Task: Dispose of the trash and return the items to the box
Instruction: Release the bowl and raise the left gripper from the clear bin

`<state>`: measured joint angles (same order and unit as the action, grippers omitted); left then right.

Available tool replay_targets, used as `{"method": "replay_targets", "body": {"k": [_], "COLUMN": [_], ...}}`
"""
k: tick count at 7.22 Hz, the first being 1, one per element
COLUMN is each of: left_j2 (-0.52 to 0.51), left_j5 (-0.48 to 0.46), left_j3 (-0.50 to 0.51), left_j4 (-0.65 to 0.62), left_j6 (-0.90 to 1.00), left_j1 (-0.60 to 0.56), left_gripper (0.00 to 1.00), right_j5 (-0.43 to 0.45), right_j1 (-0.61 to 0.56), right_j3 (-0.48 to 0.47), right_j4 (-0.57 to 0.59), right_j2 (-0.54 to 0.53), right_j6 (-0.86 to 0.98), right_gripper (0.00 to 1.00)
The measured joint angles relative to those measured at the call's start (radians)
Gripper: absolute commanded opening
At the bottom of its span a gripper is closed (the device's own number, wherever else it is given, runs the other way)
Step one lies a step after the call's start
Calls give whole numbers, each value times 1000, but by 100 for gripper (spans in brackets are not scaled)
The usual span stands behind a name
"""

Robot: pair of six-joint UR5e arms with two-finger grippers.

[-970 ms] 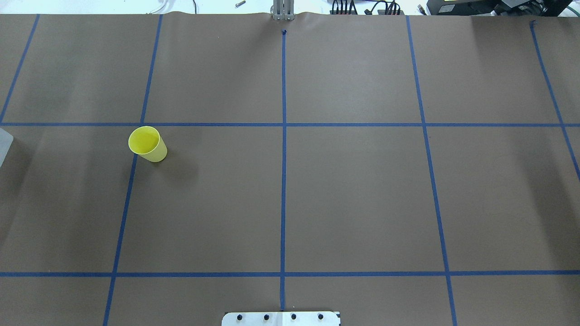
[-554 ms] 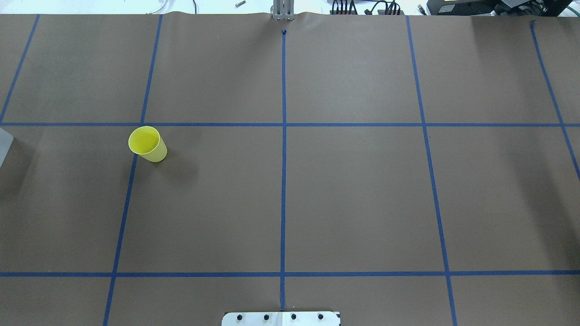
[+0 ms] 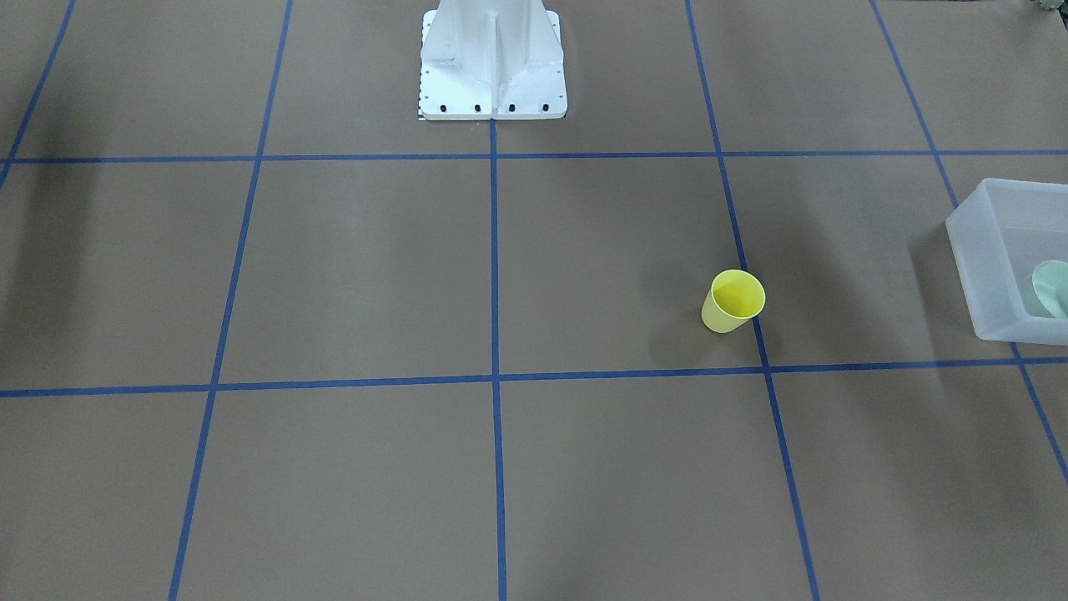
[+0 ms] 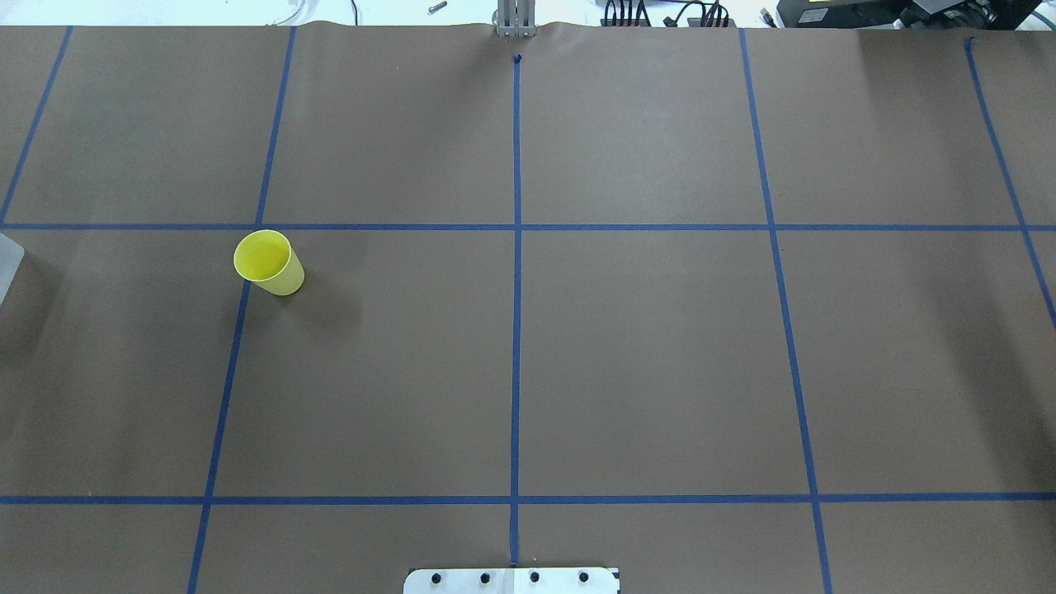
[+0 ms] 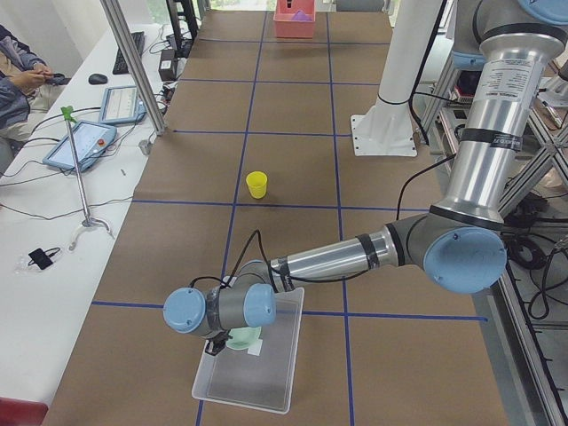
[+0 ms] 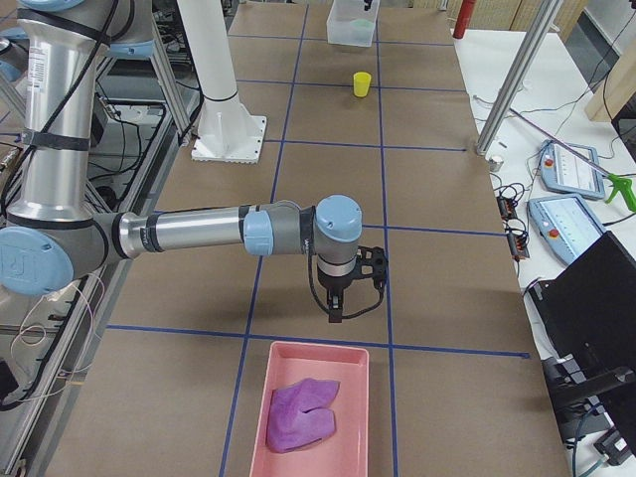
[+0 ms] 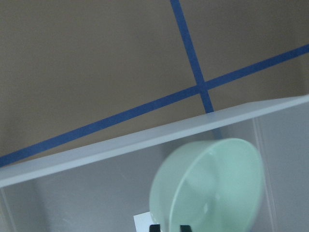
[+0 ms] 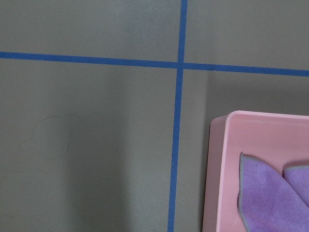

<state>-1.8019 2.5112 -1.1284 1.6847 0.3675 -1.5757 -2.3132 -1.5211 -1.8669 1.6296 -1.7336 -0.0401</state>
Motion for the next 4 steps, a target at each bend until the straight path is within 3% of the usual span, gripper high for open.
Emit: {"method": "replay_targets", "body": {"k": [2,4], "left_j2": [1,11], "left_j5": [-1,-24], "left_j3": [-231,-456], "left_j4": [-42,-48], "left_j6": [-328,-694], "left_j1": [40,222], "left_gripper": [99,99], "right_j5": [3,-4], "right_j1": [0,0], "right_j3": [0,-1], "right_j4": [0,0], "right_j2": [-1,-2], "right_j6": [1,-8], "right_gripper": [100,100]}}
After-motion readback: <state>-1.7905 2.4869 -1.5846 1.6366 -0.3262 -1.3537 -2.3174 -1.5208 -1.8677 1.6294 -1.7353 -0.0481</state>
